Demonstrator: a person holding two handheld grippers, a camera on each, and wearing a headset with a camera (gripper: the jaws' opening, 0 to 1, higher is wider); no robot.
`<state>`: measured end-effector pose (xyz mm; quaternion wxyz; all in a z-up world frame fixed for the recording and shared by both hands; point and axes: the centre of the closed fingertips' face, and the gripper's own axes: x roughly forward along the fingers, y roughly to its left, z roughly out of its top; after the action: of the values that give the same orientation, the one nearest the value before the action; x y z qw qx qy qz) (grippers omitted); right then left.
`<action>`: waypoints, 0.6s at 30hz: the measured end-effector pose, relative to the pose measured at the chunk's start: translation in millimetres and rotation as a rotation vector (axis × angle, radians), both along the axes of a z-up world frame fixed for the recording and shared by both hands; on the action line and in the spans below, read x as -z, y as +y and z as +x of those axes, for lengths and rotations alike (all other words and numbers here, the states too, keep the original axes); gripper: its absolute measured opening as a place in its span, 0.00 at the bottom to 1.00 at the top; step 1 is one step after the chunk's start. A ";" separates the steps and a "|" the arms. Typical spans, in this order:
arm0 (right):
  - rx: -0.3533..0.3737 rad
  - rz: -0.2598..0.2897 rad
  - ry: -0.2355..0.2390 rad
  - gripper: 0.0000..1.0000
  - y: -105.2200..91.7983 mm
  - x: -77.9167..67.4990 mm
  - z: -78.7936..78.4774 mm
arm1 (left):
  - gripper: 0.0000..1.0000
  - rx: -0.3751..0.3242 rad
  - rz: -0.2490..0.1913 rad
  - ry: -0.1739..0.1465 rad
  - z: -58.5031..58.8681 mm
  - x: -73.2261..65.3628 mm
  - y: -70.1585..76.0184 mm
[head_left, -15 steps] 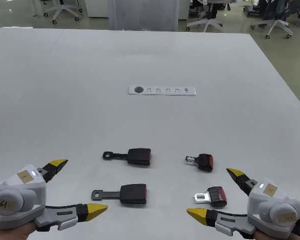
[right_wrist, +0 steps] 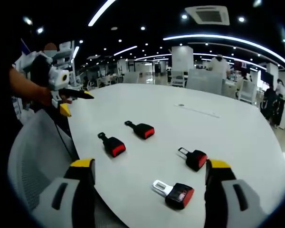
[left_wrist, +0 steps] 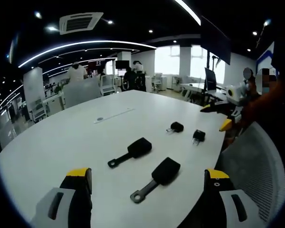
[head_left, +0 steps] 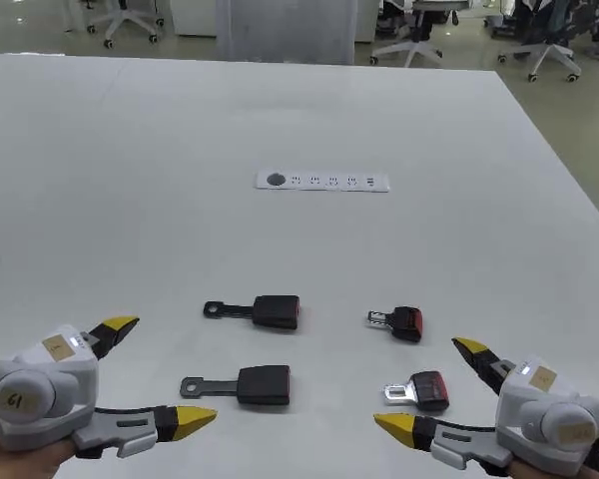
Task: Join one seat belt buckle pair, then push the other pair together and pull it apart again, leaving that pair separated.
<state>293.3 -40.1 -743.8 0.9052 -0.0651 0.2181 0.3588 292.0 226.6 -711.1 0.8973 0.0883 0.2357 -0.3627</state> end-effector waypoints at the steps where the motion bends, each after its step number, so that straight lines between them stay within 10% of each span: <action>1: -0.001 -0.001 0.000 0.98 0.0 0.0 -0.2 | 1.00 0.000 0.001 0.001 -0.3 0.4 0.2; 18: 0.006 -0.002 0.007 0.98 -7.1 4.6 -2.7 | 1.00 0.008 0.005 0.007 -3.2 2.6 -1.1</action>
<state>290.7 -47.2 -748.3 0.9055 -0.0640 0.2216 0.3562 288.8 225.5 -713.7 0.8948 0.0905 0.2394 -0.3659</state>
